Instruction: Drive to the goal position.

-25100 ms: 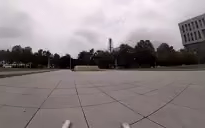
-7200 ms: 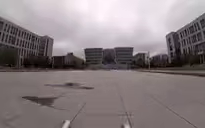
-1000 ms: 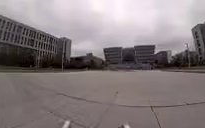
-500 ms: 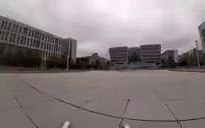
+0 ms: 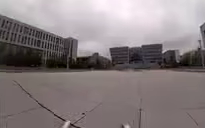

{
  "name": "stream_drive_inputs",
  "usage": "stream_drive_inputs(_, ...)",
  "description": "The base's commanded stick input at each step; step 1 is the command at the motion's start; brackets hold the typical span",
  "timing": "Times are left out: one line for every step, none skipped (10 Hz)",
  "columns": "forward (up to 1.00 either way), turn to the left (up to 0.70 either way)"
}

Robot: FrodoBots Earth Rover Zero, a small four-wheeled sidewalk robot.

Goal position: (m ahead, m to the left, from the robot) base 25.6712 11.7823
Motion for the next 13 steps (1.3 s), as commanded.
stream_drive_inputs(1.0, 0.0)
stream_drive_inputs(1.0, 0.0)
stream_drive_inputs(1.0, 0.0)
stream_drive_inputs(1.0, 0.0)
stream_drive_inputs(1.0, 0.0)
stream_drive_inputs(1.0, 0.0)
stream_drive_inputs(1.0, 0.0)
stream_drive_inputs(1.0, 0.0)
stream_drive_inputs(1.0, 0.0)
stream_drive_inputs(1.0, 0.0)
stream_drive_inputs(1.0, 0.0)
stream_drive_inputs(1.0, 0.0)
stream_drive_inputs(1.0, 0.0)
